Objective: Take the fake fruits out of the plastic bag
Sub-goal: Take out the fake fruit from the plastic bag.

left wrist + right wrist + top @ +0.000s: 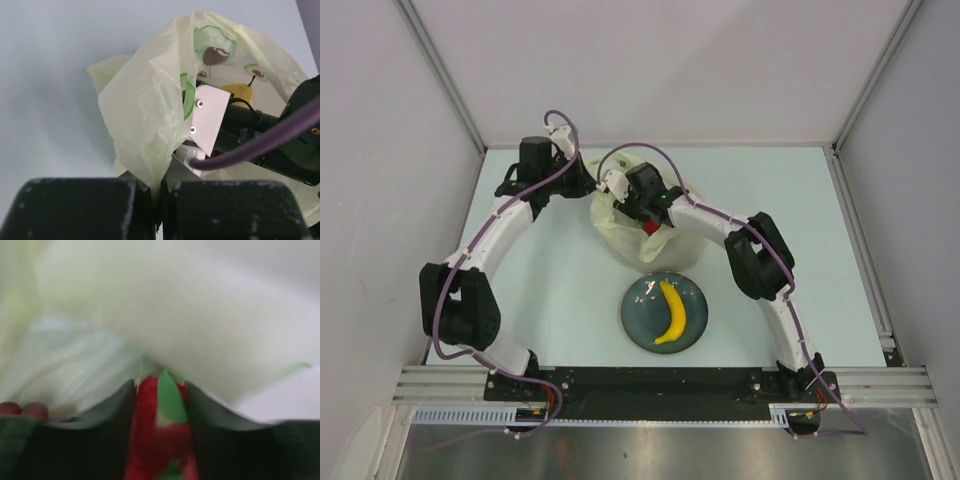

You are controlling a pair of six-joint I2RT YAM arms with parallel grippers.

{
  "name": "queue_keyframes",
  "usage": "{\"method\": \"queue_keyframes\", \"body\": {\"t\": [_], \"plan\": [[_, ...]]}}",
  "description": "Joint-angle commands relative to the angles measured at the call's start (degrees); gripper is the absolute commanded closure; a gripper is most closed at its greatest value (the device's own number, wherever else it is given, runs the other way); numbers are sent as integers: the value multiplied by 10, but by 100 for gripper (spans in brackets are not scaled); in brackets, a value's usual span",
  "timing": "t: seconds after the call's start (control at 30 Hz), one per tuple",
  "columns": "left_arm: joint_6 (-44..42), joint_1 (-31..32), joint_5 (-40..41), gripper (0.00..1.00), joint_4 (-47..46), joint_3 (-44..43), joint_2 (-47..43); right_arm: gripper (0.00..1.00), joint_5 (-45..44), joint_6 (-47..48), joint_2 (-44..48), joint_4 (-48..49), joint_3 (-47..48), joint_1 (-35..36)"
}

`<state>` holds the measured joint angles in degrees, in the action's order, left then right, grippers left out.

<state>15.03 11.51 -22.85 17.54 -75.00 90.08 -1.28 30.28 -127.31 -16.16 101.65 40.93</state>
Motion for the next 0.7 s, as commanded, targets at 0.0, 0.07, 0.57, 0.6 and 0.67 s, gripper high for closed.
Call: {"method": "queue_keyframes", "body": {"t": [0.0, 0.07, 0.57, 0.6, 0.67], "plan": [[12, 13, -42, 100, -23, -1, -49, 68, -29, 19, -26, -66, 36, -12], [12, 13, -40, 100, -24, 0, -50, 91, -25, 30, -10, -67, 40, -10], [60, -3, -58, 100, -48, -18, -8, 100, 183, -22, 302, 48, -134, -32], [66, -3, -61, 100, -50, -18, -6, 100, 189, -31, 311, 57, -138, -33], [74, -3, -65, 100, -52, -19, -2, 100, 200, -66, 325, 78, -140, -33]]}}
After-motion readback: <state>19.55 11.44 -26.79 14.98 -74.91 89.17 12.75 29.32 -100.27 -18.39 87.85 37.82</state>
